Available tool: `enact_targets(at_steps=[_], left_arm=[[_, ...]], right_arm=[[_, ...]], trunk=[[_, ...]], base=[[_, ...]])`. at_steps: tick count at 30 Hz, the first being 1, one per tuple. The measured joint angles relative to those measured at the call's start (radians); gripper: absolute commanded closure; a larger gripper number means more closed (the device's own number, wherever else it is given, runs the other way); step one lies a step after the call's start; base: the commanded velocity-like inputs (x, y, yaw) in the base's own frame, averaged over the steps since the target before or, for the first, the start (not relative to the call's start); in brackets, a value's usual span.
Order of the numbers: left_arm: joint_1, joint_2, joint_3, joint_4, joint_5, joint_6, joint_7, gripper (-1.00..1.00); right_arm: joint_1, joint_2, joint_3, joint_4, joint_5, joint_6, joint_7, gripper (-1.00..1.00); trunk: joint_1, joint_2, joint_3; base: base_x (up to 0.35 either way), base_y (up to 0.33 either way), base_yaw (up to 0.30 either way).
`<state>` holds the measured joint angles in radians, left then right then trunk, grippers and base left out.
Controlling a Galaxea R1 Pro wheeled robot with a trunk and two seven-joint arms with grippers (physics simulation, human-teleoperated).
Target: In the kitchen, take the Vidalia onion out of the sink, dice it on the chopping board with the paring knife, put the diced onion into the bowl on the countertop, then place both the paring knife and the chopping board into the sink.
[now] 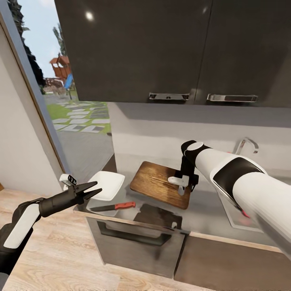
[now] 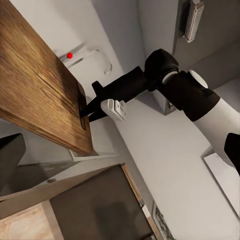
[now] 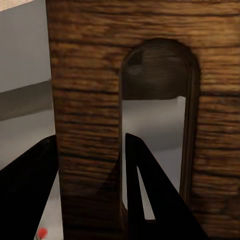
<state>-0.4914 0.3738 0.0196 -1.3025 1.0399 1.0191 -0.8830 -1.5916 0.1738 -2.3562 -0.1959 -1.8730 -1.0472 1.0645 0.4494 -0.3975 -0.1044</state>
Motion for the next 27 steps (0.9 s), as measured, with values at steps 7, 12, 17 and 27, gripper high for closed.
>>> enact_targets(at_steps=[7,12,17,27], left_arm=[[0.000,-0.001,0.000,0.000,0.000,0.001,0.000,-1.00],[0.000,0.000,0.000,0.000,0.000,0.001,0.000,-1.00],[0.000,0.001,0.000,0.000,0.000,0.001,0.000,-1.00],[0.000,0.001,0.000,0.000,0.000,0.000,0.001,-1.00]], right_arm=[[0.001,0.000,0.000,-0.007,0.002,0.000,0.000,1.00],[0.001,0.000,0.000,-0.024,0.004,0.000,0.000,1.00],[0.001,0.000,0.000,-0.027,0.003,0.000,0.000,1.00],[0.001,0.000,0.000,-0.028,0.005,0.000,0.001,1.00]], trunk=[[0.000,0.000,-0.011],[0.000,0.000,-0.020],[0.000,0.000,-0.028],[0.000,0.000,-0.044]], base=[[0.000,0.000,0.000],[0.000,0.000,0.000],[0.000,0.000,0.000],[-0.041,-0.125,0.000]])
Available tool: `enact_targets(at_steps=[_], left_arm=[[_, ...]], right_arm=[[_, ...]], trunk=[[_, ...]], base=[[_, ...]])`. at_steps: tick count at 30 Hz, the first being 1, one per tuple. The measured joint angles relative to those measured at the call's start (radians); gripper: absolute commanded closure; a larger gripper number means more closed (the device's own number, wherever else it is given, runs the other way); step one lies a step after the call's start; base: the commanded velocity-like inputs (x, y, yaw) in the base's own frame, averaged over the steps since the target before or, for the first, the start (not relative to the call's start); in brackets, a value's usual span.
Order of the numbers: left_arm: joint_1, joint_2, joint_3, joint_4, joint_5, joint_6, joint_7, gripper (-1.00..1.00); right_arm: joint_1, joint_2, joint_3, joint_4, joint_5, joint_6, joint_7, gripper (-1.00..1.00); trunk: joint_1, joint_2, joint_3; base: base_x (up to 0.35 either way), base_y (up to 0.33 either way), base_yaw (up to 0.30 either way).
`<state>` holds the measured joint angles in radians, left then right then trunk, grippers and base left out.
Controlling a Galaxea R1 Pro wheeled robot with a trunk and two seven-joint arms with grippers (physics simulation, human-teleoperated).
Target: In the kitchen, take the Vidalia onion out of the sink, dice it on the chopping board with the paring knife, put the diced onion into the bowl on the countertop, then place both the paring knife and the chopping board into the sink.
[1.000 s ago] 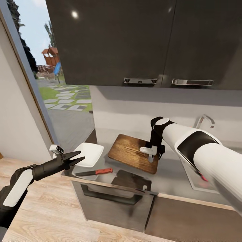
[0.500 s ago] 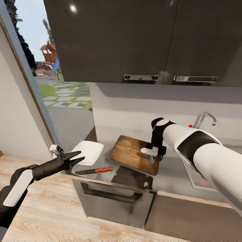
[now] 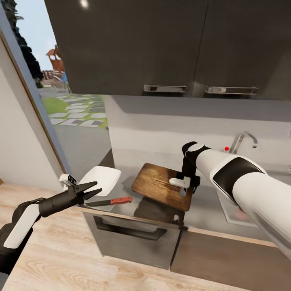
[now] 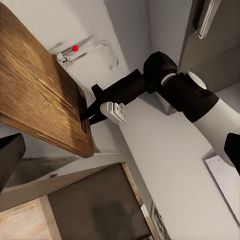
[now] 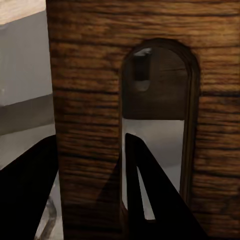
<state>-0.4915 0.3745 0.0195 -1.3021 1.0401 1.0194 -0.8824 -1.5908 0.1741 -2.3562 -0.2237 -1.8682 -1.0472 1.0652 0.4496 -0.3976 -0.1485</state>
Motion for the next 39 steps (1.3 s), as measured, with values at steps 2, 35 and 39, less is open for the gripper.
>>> enact_targets(at_steps=[2,35,39], left_arm=[[0.000,0.000,0.000,0.000,0.000,-0.001,0.000,-1.00],[0.000,0.000,0.000,0.000,0.000,-0.001,0.001,-1.00],[0.000,0.000,0.000,-0.001,0.000,-0.001,0.001,-1.00]], right_arm=[[0.000,0.000,0.000,0.000,0.001,0.000,0.000,1.00],[0.023,0.000,0.000,0.017,0.005,0.000,0.001,1.00],[0.023,0.000,0.000,0.017,0.007,0.000,0.002,1.00]], trunk=[[0.000,0.000,-0.003],[0.000,0.000,-0.028],[0.000,0.000,-0.028]], base=[[-0.085,-0.278,0.000],[-0.005,-0.030,0.000],[0.000,0.000,0.000]])
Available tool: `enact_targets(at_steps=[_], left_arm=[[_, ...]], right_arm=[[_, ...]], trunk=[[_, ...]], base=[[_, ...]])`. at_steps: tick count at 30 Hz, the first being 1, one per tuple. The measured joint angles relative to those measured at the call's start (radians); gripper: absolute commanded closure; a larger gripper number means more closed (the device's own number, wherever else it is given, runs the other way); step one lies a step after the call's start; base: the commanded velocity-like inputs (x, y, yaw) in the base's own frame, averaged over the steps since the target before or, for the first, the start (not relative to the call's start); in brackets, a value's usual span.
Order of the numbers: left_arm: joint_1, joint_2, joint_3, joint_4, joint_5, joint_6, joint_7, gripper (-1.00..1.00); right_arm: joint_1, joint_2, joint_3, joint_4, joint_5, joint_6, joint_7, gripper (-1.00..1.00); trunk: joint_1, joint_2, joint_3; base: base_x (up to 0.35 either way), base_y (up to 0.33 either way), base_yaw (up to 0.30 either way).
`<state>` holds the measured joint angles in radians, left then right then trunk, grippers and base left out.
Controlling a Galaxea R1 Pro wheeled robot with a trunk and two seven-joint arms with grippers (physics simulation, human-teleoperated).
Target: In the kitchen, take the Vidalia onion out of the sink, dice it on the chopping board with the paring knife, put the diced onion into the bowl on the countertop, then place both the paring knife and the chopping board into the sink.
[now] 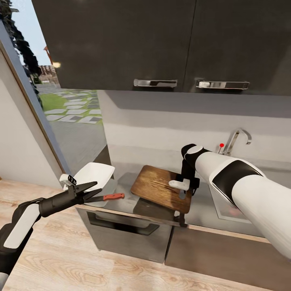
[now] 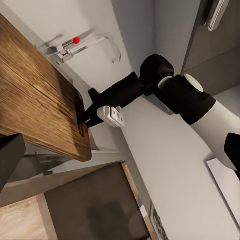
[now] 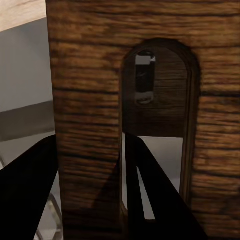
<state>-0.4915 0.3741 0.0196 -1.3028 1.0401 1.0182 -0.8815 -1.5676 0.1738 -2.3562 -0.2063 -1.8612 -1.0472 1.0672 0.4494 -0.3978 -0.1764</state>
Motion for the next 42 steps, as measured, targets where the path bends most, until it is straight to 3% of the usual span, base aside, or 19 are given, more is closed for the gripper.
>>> enact_targets(at_steps=[9,16,31,42], left_arm=[[0.000,0.000,0.000,-0.001,-0.001,0.001,-0.001,-1.00],[0.000,-0.001,0.000,-0.001,-0.004,0.001,0.000,-1.00],[0.000,-0.001,0.000,-0.001,-0.006,0.001,-0.001,-1.00],[0.000,0.000,0.000,-0.001,-0.006,0.001,-0.002,-1.00]], right_arm=[[0.009,0.000,0.000,0.028,0.000,0.000,-0.002,1.00],[0.024,0.000,0.000,0.060,0.035,0.000,-0.001,1.00],[0.043,0.000,0.000,0.063,0.033,0.000,-0.001,1.00],[0.043,0.000,0.000,0.063,0.035,0.000,-0.001,1.00]], trunk=[[0.000,0.000,0.000],[0.000,0.000,0.000],[0.000,0.000,0.000],[0.000,0.000,0.000]], base=[[0.070,0.000,0.000],[0.259,0.000,0.000],[0.029,0.000,0.000],[0.182,0.000,0.000]])
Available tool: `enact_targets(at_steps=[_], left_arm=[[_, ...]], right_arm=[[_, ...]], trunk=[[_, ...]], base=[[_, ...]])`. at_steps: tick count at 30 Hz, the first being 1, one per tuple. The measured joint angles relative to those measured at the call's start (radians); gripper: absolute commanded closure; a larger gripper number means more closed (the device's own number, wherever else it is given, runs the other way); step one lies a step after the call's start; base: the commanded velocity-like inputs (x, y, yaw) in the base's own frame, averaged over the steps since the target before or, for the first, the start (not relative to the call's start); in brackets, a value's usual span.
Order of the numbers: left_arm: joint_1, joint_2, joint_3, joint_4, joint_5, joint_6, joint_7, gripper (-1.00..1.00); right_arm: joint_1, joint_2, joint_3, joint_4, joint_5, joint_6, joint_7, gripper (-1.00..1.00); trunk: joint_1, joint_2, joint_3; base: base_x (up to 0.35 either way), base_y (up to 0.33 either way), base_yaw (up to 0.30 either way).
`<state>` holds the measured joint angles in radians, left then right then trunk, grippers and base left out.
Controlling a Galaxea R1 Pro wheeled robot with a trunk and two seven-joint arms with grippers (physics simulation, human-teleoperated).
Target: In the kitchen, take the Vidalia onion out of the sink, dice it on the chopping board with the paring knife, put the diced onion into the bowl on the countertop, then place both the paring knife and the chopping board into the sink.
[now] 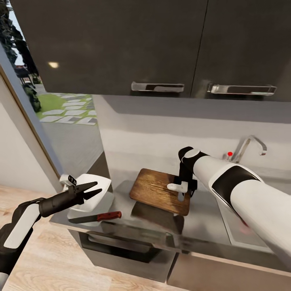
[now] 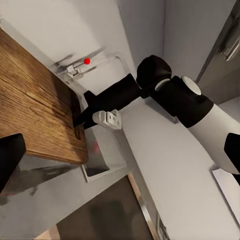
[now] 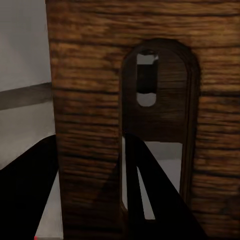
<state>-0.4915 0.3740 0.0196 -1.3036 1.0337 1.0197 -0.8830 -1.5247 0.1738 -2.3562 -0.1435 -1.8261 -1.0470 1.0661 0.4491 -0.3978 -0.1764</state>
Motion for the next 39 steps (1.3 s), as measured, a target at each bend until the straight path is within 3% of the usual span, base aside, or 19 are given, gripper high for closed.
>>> enact_targets(at_steps=[39], left_arm=[[0.000,-0.004,0.000,0.001,0.000,-0.003,0.000,-1.00]], right_arm=[[0.000,0.000,0.000,-0.001,-0.002,0.000,0.000,1.00]], trunk=[[0.000,0.000,0.000]], base=[[-0.028,0.000,0.000]])
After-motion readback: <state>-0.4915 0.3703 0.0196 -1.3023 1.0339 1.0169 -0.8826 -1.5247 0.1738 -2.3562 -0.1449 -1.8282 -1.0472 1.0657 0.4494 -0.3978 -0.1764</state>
